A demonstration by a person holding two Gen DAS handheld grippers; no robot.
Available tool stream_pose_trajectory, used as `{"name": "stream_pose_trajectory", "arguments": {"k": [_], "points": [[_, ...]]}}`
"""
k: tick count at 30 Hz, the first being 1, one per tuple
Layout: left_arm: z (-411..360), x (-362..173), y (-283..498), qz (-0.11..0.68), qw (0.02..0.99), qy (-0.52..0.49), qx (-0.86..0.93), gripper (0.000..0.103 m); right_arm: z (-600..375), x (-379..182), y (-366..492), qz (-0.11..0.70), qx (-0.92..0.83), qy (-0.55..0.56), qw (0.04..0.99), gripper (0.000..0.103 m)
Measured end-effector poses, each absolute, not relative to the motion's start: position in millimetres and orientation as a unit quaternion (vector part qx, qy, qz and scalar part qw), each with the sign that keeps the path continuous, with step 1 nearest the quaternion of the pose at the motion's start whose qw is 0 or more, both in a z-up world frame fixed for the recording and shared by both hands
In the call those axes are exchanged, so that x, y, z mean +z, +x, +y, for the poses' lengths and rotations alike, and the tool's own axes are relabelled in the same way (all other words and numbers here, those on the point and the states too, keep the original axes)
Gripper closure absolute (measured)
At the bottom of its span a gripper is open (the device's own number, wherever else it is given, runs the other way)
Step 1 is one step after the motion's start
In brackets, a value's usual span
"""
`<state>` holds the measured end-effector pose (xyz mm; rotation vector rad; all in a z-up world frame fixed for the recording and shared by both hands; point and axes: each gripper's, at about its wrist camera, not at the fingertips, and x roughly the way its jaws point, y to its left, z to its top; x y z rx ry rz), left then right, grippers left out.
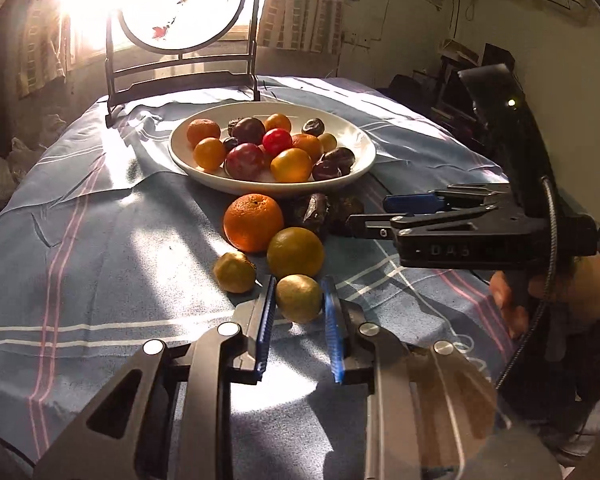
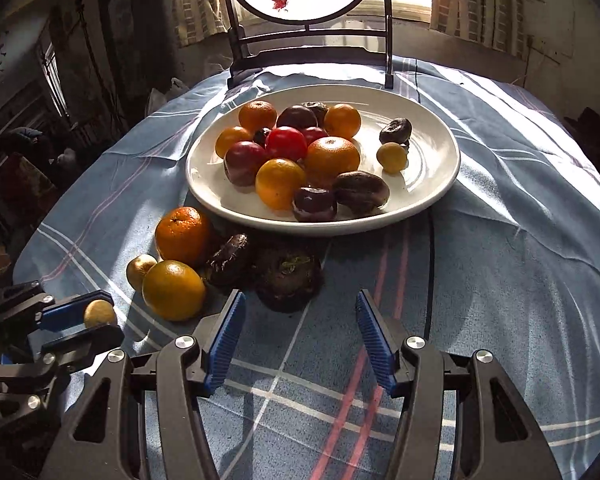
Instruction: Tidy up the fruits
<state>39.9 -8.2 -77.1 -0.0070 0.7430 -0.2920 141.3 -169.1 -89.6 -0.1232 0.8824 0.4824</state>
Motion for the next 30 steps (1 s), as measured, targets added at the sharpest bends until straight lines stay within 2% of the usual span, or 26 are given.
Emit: {"name": "stream_pose_trajectory", "arguments": {"k": [5, 6, 19, 30], "points": [[-4.4, -73.1, 36.8, 0.360, 0.922, -0.010, -0.142, 0.081, -147.4, -97.9, 157.5, 0.446, 0.230, -0.084, 0.861, 0.047], [-3.9, -73.5, 36.9, 0.361, 0.922, -0.012, -0.142, 0.081, -145.5, -97.2, 159.3, 0.445, 0.229, -0.087, 0.862, 0.063], [3.2, -57.9, 41.3, 0.338, 0.930, -0.026, -0.143, 0.081, -230.7, -61.4, 119.0, 0.370, 0.237, 0.037, 0.898, 0.063], [-4.5, -34.3, 110.3, 0.320, 0.940, -0.003, -0.121, 0.081, -253.9, -23.8, 168.0, 0.334, 0.231, 0.069, 0.911, 0.063]]}}
